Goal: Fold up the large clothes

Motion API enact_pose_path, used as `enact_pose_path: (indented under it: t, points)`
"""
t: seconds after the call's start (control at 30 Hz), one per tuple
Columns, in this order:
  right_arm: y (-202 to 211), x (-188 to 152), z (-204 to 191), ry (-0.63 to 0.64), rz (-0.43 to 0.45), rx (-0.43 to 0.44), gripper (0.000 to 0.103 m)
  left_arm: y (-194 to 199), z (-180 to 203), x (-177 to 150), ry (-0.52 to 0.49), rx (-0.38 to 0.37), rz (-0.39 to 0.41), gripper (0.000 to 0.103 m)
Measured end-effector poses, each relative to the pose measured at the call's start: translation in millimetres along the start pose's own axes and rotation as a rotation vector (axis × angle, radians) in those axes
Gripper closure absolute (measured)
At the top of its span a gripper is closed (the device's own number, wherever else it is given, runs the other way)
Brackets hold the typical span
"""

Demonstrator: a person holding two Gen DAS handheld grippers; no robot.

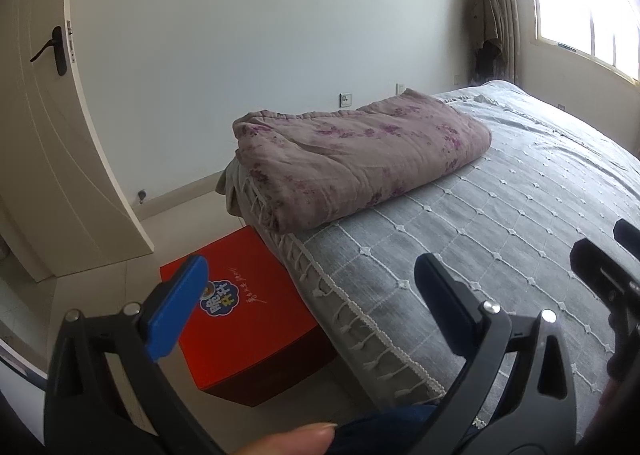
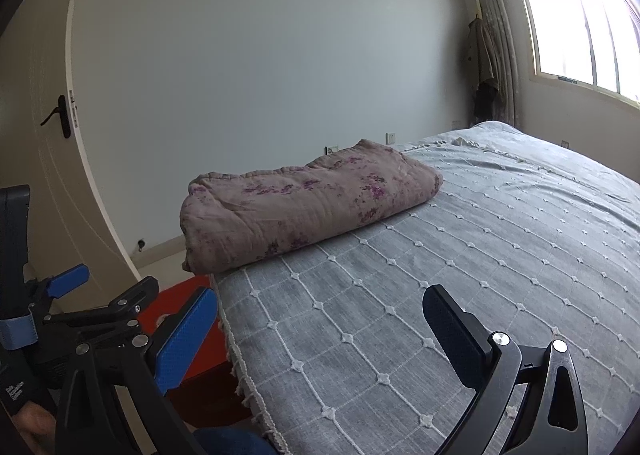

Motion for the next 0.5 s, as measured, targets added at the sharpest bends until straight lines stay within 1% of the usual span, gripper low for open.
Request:
enact_pose_path:
  t: [0.33,0.5]
  points:
    - [-2.9,-0.5,-2.5,0.010,-0.008,-0.001,0.000,1.5,-1.9,2.3,0.006,0.009,0.012,0.001]
    - [-2.5,-0.6,-1.7,0.009,-0.008,-0.002,0.000,-0.2,-0.9,2.1,0.001,0.006,0.005,0.001]
Point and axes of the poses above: each gripper's, at about its wrist camera, not at the fingertips, and y roughly against the way its jaws point, z to its right, x to its top, the point moved 1 cm from there along -y, roughly the way its jaws point, and after that the axes turned 1 degree about y, right-handed, at the moved point
